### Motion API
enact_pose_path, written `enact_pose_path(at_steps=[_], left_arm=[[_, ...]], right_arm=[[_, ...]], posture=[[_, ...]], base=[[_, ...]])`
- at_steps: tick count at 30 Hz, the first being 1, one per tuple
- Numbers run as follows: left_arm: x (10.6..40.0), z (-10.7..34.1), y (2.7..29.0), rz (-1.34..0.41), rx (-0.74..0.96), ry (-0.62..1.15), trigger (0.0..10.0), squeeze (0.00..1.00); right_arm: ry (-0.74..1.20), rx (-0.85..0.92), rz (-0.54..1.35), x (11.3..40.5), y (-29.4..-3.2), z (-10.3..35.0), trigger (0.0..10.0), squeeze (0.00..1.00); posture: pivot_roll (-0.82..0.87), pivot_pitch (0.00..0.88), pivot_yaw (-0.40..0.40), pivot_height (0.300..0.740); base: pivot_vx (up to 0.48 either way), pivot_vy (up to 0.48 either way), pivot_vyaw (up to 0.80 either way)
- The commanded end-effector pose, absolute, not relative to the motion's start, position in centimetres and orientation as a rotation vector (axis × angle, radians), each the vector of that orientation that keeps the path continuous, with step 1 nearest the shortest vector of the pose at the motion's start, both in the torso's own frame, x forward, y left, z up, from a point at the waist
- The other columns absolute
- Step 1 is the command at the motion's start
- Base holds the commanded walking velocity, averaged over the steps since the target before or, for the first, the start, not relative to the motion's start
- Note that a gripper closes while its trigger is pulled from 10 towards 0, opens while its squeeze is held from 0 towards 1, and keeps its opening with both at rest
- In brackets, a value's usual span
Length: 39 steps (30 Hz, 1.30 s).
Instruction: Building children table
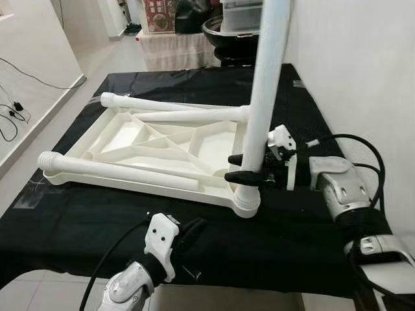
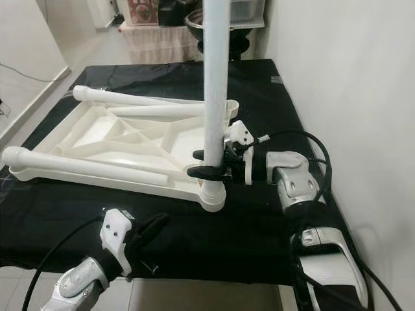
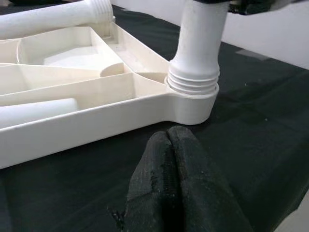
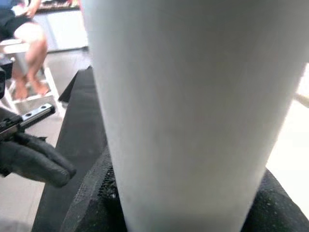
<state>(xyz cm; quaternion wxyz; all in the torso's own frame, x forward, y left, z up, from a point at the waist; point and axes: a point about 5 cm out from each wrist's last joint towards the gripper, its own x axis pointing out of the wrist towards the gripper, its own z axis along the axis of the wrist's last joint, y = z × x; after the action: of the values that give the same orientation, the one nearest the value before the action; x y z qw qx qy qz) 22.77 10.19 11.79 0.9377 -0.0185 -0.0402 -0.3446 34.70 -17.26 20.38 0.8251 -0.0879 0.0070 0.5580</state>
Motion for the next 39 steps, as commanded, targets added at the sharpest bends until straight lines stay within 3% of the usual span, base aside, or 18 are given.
enact_pose_path(at_steps=[1, 2, 5, 6, 7, 9, 12, 19, 20, 21, 23, 24, 26, 28, 29, 30, 39], left_arm=[[22.8, 11.6, 10.4, -0.702, -0.041, -0.074, 10.0, 0.0], [22.8, 11.6, 10.5, -0.705, -0.045, -0.074, 10.0, 0.0], [22.9, 11.6, 10.6, -0.707, -0.047, -0.075, 10.0, 0.0], [23.0, 11.6, 10.8, -0.699, -0.053, -0.076, 10.0, 0.0], [23.0, 11.6, 10.8, -0.699, -0.053, -0.076, 10.0, 0.0], [23.1, 11.7, 11.0, -0.689, -0.06, -0.079, 10.0, 0.0], [23.3, 11.6, 11.1, -0.687, -0.062, -0.078, 10.0, 0.0], [23.4, 11.5, 11.1, -0.691, -0.07, -0.075, 10.0, 0.0], [23.5, 11.5, 11.0, -0.692, -0.069, -0.077, 10.0, 0.0], [23.6, 11.4, 11.0, -0.688, -0.07, -0.078, 10.0, 0.0], [23.6, 11.4, 11.0, -0.688, -0.07, -0.078, 10.0, 0.0], [23.6, 11.4, 11.0, -0.685, -0.071, -0.077, 10.0, 0.0], [23.6, 11.4, 10.9, -0.686, -0.073, -0.074, 10.0, 0.0], [23.6, 11.3, 10.8, -0.693, -0.077, -0.068, 10.0, 0.0], [23.6, 11.3, 10.8, -0.693, -0.077, -0.068, 10.0, 0.0], [23.6, 11.3, 10.7, -0.695, -0.077, -0.068, 10.0, 0.0], [23.6, 11.3, 10.4, -0.701, -0.075, -0.067, 10.0, 0.0]], right_arm=[[0.04, -0.157, 1.125, 34.5, -17.6, 19.1, 0.0, 0.0], [0.015, -0.151, 1.004, 34.3, -17.4, 18.6, 0.0, 0.0], [-0.002, -0.147, 0.919, 34.1, -17.3, 18.3, 0.0, 0.0], [0.015, -0.138, 0.606, 33.8, -16.3, 16.4, 0.0, 0.0], [0.015, -0.138, 0.606, 33.8, -16.3, 16.4, 0.0, 0.0], [0.05, -0.152, 0.367, 31.2, -14.0, 12.9, 0.0, 0.0], [0.064, -0.157, 0.358, 30.5, -12.9, 11.6, 0.0, 0.0], [0.076, -0.14, 0.382, 31.0, -13.0, 11.5, 0.0, 0.0], [0.092, -0.15, 0.393, 30.9, -12.9, 11.6, 10.0, 0.0], [0.087, -0.153, 0.411, 31.1, -13.0, 11.9, 10.0, 0.13], [0.087, -0.153, 0.411, 31.1, -13.0, 11.9, 10.0, 0.13], [0.082, -0.155, 0.421, 31.2, -13.1, 12.1, 10.0, 1.0], [0.064, -0.126, 0.494, 31.3, -12.7, 12.8, 10.0, 1.0], [-0.015, -0.127, 0.841, 31.3, -11.5, 15.7, 10.0, 1.0], [-0.015, -0.127, 0.841, 31.3, -11.5, 15.7, 10.0, 1.0], [-0.037, -0.176, 0.981, 31.4, -11.5, 16.8, 10.0, 0.0], [-0.029, -0.229, 1.197, 33.8, -12.9, 19.9, 10.0, 0.0]], posture=[[-0.03, 0.128, 0.069, 0.74], [-0.03, 0.131, 0.069, 0.74], [-0.04, 0.134, 0.066, 0.74], [-0.06, 0.141, 0.073, 0.74], [-0.06, 0.141, 0.073, 0.74], [-0.05, 0.143, 0.077, 0.74], [-0.06, 0.132, 0.082, 0.74], [-0.05, 0.121, 0.068, 0.74], [-0.05, 0.113, 0.067, 0.74], [-0.05, 0.111, 0.064, 0.74], [-0.05, 0.111, 0.064, 0.74], [-0.05, 0.111, 0.064, 0.74], [-0.04, 0.109, 0.06, 0.74], [-0.04, 0.108, 0.056, 0.74], [-0.04, 0.108, 0.056, 0.74], [-0.04, 0.108, 0.054, 0.74], [-0.02, 0.107, 0.045, 0.74]], base=[[0.0, 0.0, 0.0], [0.0, 0.0, 0.0], [0.0, 0.0, 0.0], [0.0, 0.0, 0.0], [0.0, 0.0, 0.0], [0.0, 0.0, 0.0], [0.0, 0.0, 0.0], [0.0, 0.0, 0.0], [0.0, 0.0, 0.0], [0.0, 0.0, 0.0], [0.0, 0.0, 0.0], [0.0, 0.0, 0.0], [0.0, 0.0, 0.0], [0.0, 0.0, 0.0], [0.0, 0.0, 0.0], [0.0, 0.0, 0.0], [0.0, 0.0, 0.0]])
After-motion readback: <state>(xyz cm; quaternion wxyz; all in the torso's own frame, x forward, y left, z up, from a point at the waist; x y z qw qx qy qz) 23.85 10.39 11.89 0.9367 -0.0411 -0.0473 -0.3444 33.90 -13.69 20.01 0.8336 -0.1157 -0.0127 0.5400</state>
